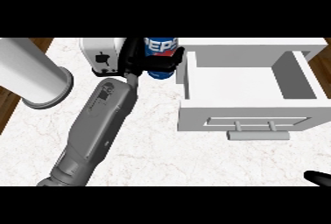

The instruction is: Pick up the can, place it into the drawer and close the drawer

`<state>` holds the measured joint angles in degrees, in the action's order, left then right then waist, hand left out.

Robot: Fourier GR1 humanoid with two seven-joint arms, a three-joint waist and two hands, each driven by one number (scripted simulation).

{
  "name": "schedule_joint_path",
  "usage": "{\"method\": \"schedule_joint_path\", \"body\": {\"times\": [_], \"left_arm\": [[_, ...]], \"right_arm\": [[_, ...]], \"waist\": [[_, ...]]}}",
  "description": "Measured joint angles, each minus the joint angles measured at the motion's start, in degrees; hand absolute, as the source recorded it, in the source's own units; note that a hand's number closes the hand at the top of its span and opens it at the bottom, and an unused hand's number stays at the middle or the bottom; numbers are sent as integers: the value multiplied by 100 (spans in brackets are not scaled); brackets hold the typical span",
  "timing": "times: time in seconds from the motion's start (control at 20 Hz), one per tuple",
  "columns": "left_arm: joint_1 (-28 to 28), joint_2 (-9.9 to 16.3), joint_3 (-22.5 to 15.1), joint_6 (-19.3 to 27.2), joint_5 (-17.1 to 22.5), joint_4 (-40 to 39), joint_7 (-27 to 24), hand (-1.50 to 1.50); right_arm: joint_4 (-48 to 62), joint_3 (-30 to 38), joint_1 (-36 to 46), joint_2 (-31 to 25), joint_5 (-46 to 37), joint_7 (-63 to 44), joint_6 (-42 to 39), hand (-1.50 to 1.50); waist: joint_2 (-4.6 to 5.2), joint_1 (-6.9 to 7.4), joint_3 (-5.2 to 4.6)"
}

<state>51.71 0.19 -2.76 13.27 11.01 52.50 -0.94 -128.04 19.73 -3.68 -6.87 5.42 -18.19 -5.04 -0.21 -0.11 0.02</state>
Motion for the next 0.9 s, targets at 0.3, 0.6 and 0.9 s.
{"method": "schedule_joint_path", "body": {"times": [0.3,0.6,0.9], "left_arm": [[827,-14,-193,410,-87,95,771,150],[1797,-18,-286,761,56,-454,1133,150],[2699,-19,-417,980,313,-1321,1267,150]], "right_arm": [[13,4,39,18,22,29,8,-150],[-77,-128,31,105,-83,-2,57,-150],[-133,-99,167,31,-34,-114,83,-150]], "waist": [[14,-45,0],[34,-120,1],[55,-198,3]]}}
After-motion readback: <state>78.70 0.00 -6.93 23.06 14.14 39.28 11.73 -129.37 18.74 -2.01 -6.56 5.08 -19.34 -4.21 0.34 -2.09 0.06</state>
